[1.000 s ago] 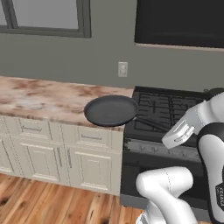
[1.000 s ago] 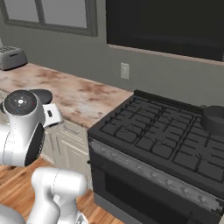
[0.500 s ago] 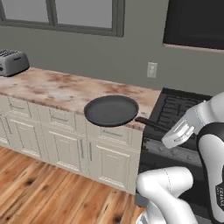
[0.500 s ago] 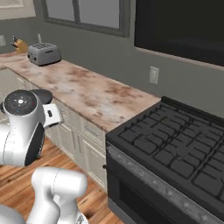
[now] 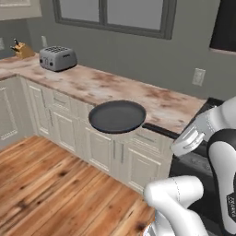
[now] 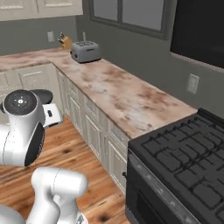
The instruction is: Move the pot and pan from the stove into the sink.
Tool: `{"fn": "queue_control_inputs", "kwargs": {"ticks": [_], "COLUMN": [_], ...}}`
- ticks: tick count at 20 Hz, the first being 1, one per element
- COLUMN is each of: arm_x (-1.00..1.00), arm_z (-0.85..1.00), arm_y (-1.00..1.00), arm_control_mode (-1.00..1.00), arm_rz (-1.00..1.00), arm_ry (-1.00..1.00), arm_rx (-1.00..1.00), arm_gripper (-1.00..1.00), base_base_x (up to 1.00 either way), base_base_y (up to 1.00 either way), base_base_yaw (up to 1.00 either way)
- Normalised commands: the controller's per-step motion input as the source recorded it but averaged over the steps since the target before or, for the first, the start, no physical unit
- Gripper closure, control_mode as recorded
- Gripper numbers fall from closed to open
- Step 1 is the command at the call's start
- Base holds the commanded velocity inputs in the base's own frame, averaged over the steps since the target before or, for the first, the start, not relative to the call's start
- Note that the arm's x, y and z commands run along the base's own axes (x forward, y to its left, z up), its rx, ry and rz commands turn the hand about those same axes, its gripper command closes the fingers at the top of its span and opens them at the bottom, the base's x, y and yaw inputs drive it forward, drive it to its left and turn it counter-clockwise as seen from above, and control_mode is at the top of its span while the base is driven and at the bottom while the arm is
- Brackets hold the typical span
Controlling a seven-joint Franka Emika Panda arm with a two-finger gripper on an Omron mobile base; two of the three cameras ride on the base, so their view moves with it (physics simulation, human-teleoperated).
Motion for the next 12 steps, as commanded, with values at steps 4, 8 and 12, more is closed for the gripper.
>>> {"fn": "queue_control_inputs", "kwargs": {"ticks": [4, 8, 12], "arm_x": [0.0, 0.0, 0.0], "arm_z": [0.0, 0.0, 0.0], "arm_y": [0.0, 0.0, 0.0], "arm_control_mode": [1.0, 1.0, 1.0], "arm_rz": [0.0, 0.0, 0.0], "arm_ry": [0.0, 0.0, 0.0], "arm_rx": [0.0, 0.0, 0.0], "arm_gripper": [1.0, 1.0, 1.0], "base_base_x": [-0.18, -0.17, -0.17], "base_base_y": [-0.12, -0.12, -0.12], "base_base_yaw": [0.47, 0.47, 0.47]}}
